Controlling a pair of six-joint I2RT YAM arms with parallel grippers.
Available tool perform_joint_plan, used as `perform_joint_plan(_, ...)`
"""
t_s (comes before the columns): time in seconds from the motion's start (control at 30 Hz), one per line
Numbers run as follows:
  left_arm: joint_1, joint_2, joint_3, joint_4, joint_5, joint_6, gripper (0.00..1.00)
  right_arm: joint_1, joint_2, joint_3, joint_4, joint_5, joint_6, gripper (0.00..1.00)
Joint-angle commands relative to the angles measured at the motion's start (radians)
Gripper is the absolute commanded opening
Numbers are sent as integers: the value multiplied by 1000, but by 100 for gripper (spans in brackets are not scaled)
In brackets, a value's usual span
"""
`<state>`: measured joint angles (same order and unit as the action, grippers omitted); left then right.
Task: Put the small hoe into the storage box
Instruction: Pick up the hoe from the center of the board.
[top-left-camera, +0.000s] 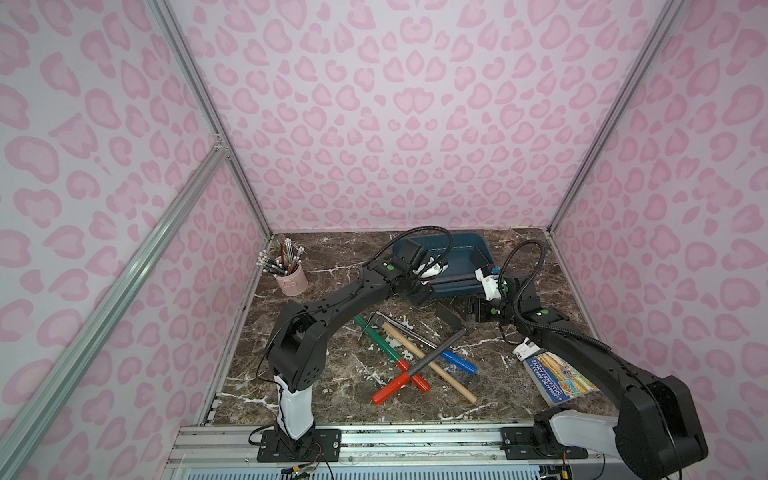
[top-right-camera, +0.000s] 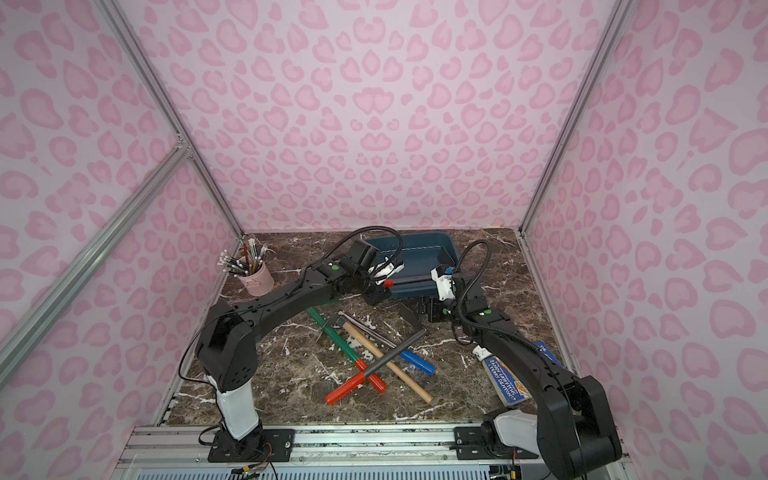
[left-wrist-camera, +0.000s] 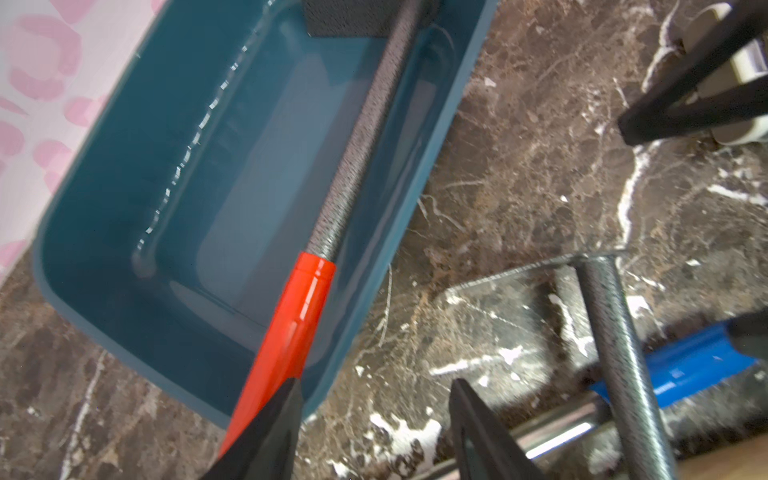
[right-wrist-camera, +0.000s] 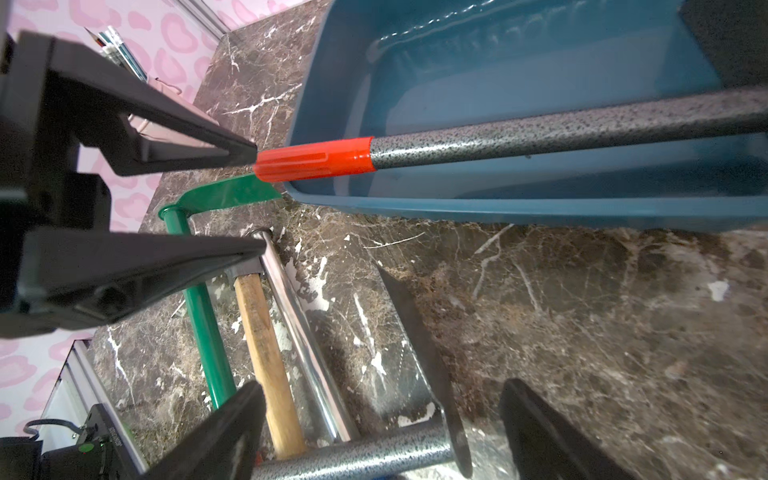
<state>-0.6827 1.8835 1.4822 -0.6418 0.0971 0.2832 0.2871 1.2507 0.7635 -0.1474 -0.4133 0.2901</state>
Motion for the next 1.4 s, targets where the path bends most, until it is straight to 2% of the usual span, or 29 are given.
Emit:
perform_joint_plan(0.0,2,-52,-56,103,-12,-58,60,8,-4,3,20,-13,-14,92)
perform_joint_plan(0.17,2,-122,-115,130,8,-105,61,17,-2,6,17,-12,-18,92)
perform_joint_plan(0.43,-7,-199,-175,83,41,-134,62,21,4,11,13,-7,-22,92)
perform_joint_plan(0.63,-17,-269,-260,46,57,-142,62,26,7,8,16,-56,-26,92)
perform_joint_plan(1.03,-90,-385,-412,14,62,-230,62,110,-15,32,-68,-62,-2,92)
perform_joint_plan(1.37,-152,-471,-531,18,79,-322,63,135,-47,9,-122,-65,22,92)
